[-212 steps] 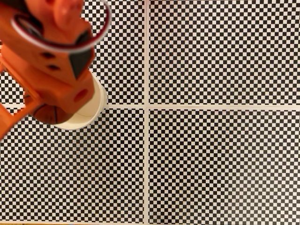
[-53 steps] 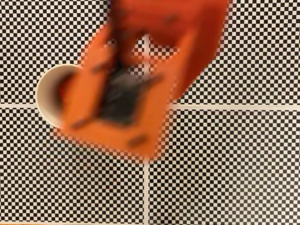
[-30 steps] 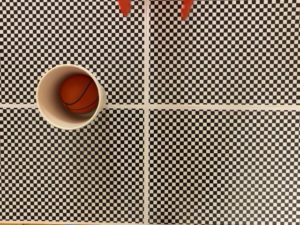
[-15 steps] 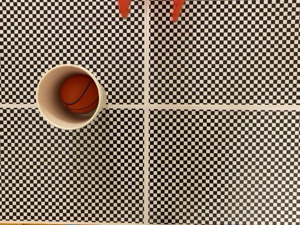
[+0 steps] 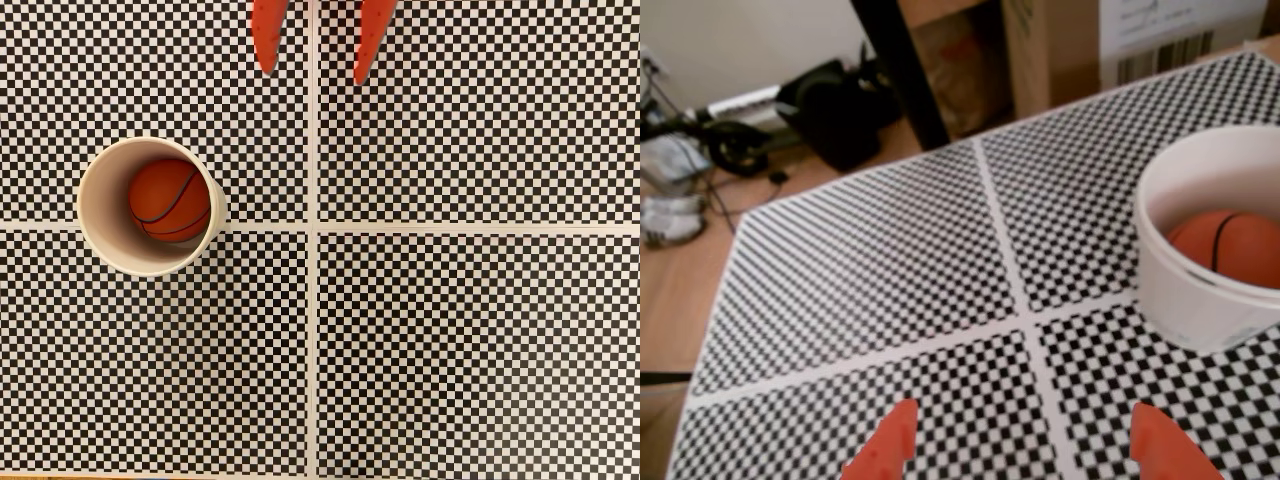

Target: Grasp basketball and place into cup.

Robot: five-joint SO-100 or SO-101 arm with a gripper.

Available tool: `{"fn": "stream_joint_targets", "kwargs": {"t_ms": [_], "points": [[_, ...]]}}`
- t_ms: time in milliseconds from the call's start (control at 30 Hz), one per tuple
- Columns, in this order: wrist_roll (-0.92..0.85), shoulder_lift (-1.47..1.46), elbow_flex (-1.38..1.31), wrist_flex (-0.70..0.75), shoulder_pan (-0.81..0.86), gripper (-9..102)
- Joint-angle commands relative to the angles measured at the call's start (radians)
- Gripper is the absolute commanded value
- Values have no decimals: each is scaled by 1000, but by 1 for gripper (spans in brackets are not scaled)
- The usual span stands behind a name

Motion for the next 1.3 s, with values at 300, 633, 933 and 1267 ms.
{"fn": "stream_joint_targets", "kwargs": {"t_ms": [300,633,933,1267], "points": [[-9,14,364,-310,3,21],[-48,14,483,-327,5,20],[-35,14,574,-325,-23,11],[-84,14,624,-360,-2,0]]}}
